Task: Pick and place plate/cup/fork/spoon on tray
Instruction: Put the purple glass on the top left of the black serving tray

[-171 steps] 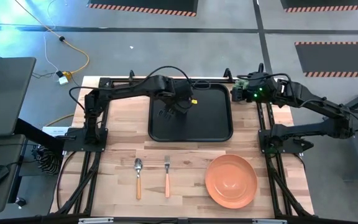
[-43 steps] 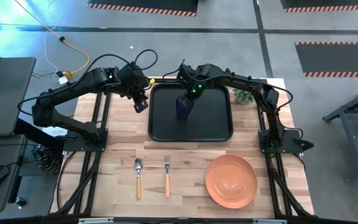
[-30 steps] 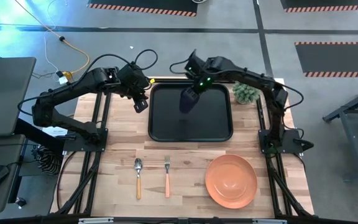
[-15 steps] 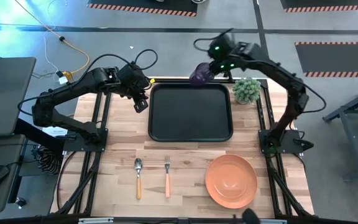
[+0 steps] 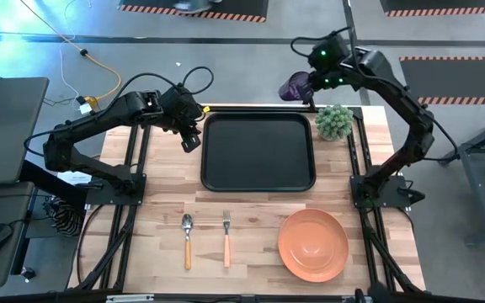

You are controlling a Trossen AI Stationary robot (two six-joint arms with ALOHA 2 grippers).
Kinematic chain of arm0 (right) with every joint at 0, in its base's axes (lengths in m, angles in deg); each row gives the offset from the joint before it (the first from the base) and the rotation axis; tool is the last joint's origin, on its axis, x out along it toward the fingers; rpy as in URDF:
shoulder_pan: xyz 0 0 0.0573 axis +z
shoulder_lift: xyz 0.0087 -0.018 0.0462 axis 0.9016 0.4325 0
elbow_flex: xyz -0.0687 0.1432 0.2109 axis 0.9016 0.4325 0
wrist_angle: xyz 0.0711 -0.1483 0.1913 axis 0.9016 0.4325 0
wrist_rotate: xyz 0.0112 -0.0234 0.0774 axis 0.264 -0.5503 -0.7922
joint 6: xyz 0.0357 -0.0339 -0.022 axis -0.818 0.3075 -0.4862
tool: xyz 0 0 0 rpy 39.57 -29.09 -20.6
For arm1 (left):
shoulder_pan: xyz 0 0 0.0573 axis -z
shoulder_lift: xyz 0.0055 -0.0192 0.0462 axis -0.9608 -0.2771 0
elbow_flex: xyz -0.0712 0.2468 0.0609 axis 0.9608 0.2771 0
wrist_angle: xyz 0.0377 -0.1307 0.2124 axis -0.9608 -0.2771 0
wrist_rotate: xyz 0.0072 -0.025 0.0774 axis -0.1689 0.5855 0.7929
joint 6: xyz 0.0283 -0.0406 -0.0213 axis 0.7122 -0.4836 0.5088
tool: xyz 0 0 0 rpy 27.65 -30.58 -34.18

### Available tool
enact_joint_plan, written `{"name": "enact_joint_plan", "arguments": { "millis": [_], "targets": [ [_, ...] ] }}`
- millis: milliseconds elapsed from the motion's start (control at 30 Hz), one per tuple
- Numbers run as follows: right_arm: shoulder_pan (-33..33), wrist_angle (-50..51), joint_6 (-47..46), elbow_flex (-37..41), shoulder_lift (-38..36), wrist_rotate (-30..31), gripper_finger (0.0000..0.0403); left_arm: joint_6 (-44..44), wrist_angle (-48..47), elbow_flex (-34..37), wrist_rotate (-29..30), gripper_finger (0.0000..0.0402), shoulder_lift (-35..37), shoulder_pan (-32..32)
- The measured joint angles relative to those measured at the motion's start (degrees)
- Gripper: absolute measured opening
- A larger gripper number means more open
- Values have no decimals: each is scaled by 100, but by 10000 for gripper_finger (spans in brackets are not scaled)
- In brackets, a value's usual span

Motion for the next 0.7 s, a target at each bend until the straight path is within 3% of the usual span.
{"name": "enact_joint_plan", "arguments": {
  "millis": [167,467,700],
  "targets": [
    [-82,-62,65,123,-11,-184,0,0,0,0,0,147,0,-1],
    [-132,-1224,-290,2140,-785,-835,0,0,-2,0,2,147,0,0],
    [-388,-1066,-462,2590,-785,-1176,0,0,0,0,2,147,-2,0]
  ]
}}
